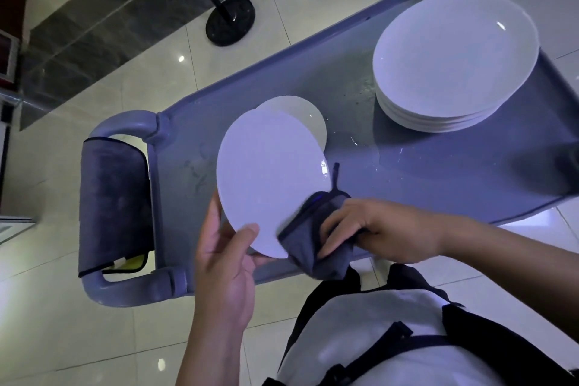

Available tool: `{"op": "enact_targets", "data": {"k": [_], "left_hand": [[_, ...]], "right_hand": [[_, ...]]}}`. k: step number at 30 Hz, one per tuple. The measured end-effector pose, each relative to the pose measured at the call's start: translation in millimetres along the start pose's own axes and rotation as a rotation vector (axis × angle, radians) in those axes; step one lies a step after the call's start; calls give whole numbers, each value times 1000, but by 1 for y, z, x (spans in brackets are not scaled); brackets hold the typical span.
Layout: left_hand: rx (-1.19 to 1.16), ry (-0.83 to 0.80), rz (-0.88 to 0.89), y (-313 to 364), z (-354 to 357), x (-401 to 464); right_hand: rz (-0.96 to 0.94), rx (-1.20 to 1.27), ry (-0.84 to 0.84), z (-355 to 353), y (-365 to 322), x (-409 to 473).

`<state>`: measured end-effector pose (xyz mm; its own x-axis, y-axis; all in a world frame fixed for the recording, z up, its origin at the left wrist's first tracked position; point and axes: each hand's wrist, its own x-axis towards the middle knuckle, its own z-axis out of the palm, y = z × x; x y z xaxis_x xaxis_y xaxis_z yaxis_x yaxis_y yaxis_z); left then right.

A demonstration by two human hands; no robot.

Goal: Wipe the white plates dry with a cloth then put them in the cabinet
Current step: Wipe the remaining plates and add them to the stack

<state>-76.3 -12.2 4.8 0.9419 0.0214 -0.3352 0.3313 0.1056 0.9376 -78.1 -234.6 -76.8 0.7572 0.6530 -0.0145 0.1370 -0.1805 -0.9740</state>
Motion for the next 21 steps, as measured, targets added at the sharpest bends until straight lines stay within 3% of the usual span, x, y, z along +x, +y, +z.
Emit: {"op": "enact_targets", "data": {"k": [6,8,10,13,15,19,21], "left_hand": [[-14,11,-22,1,6,3],[-2,-8,-35,-4,12,-1],[-12,-15,-53,-9,20,-8],[-68,-55,-88,-13,36,-20],[-108,-79,-95,-12,48,-27],[-139,-76,-48,-9,62,-37],[-143,-68,-10,-8,63,-43]], "right_hand": [[286,496,602,-1,29,-53],[249,427,748,-14,14,-49],[154,155,863,-32,-6,-39],[-51,-209,944,-50,-33,-14],[-81,-364,942,-53,-39,6],[-21,-412,826,-43,-47,20],[-14,-347,891,-35,-51,18]]}}
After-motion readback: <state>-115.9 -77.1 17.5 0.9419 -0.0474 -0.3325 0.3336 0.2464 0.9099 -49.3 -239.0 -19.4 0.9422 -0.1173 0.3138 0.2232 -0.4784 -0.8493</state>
